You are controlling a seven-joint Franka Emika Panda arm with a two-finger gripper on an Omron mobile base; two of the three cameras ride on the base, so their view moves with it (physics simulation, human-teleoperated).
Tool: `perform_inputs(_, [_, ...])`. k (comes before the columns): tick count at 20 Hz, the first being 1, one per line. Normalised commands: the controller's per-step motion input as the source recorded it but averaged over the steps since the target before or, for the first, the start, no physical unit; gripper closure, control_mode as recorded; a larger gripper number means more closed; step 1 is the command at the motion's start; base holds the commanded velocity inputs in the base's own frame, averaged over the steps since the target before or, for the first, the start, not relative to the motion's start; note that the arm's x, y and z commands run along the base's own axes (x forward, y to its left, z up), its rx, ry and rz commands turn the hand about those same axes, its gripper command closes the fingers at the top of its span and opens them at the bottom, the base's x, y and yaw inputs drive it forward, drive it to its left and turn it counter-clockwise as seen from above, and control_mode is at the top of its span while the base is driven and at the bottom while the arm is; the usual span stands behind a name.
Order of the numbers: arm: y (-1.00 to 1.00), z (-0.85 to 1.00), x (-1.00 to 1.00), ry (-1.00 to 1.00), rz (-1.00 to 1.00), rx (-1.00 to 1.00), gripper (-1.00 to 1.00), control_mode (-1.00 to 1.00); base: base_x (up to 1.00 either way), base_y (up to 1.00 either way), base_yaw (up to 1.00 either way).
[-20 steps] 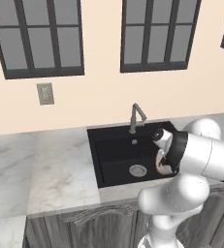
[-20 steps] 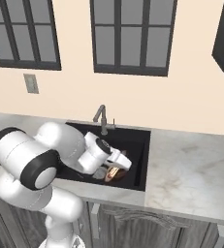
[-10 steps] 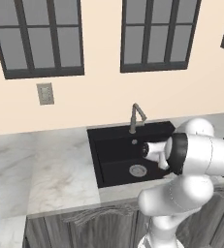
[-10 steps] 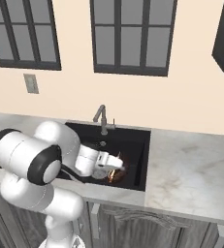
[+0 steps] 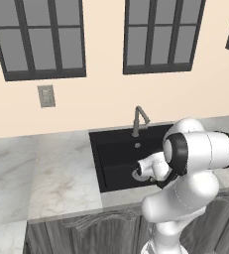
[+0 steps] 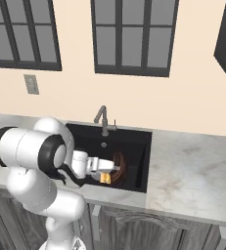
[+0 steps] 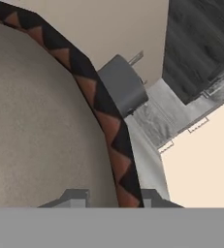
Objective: Dump the mushroom and hot dog from the bowl so the bowl can be washed. Place the bowl in the sink after clearing the leftovers.
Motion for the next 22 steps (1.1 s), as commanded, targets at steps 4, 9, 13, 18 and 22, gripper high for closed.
perform_inputs(4, [-0.27,0.08,0.0,-0.08,0.02,0.0,1.0,-1.0,0.0,0.0,0.0])
perform_inputs(9, [-0.16,0.42,-0.03,-0.14,0.01,0.07,1.0,-1.0,0.0,0.0,0.0])
perform_inputs(13, [0.03,0.35,-0.32,-0.02,0.01,0.3,1.0,-1.0,0.0,0.0,0.0])
perform_inputs(18, [0.1,0.44,-0.31,0.0,0.05,0.45,1.0,-1.0,0.0,0.0,0.0])
perform_inputs(22, [0.17,0.63,-0.16,0.04,0.02,0.46,1.0,-1.0,0.0,0.0,0.0])
